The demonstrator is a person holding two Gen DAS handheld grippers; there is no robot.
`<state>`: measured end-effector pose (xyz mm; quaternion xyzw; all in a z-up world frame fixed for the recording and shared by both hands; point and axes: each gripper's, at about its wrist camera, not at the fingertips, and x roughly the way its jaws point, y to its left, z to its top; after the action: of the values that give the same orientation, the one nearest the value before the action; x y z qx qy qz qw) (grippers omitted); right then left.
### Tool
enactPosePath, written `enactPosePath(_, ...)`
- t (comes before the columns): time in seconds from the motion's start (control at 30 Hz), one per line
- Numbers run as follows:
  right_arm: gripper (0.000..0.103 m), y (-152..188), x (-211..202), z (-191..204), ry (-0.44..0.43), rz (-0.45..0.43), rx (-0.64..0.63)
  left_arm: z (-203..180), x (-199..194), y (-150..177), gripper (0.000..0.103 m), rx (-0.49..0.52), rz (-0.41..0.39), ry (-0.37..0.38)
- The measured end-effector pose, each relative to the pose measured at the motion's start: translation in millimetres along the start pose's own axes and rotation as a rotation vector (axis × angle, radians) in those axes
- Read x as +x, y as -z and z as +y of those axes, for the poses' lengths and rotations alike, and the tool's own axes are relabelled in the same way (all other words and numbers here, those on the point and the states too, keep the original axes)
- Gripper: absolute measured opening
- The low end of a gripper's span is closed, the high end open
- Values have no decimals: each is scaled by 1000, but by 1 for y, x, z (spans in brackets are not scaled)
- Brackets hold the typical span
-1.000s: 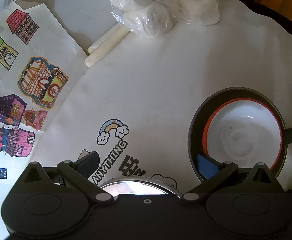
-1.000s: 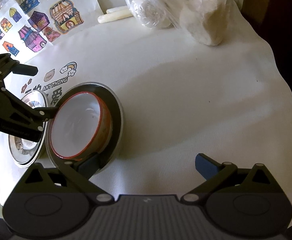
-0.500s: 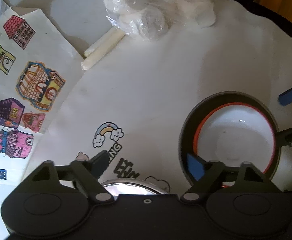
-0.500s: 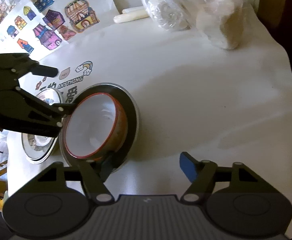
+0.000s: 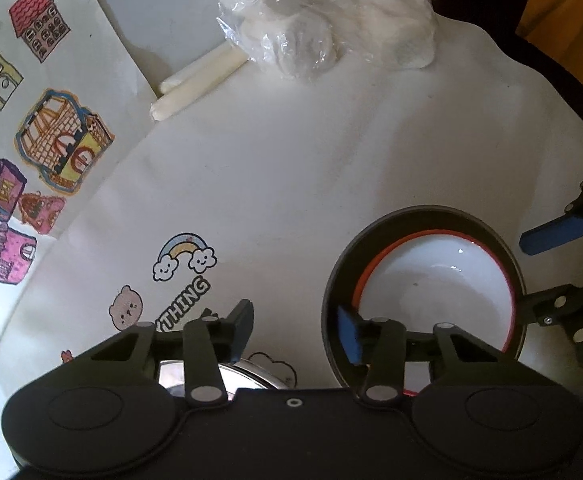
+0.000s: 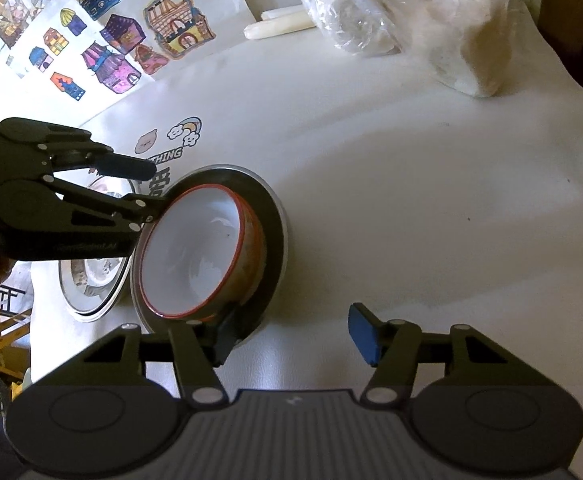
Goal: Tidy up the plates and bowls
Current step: 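Close both grippers on opposite sides of the steel bowl rim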
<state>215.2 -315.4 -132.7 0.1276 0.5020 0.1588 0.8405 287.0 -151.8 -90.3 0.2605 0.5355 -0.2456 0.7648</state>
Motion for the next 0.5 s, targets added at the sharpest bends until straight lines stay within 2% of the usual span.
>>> enactPosePath(0.1,60,-1,1,-1,-15,6,-8,2,0,1,36,-40,2,30)
enactPosePath(0.23,50,-3,1,0,-44,12,-19,7,1,3,23,-96,6,80)
enactPosePath(0.37,42,-4,1,1,-63,17,-30,12,2,9,16,-147,9,125)
enactPosePath(0.5,40,-5,2,1,-72,20,-33,18,4,16,15,-201,13,163)
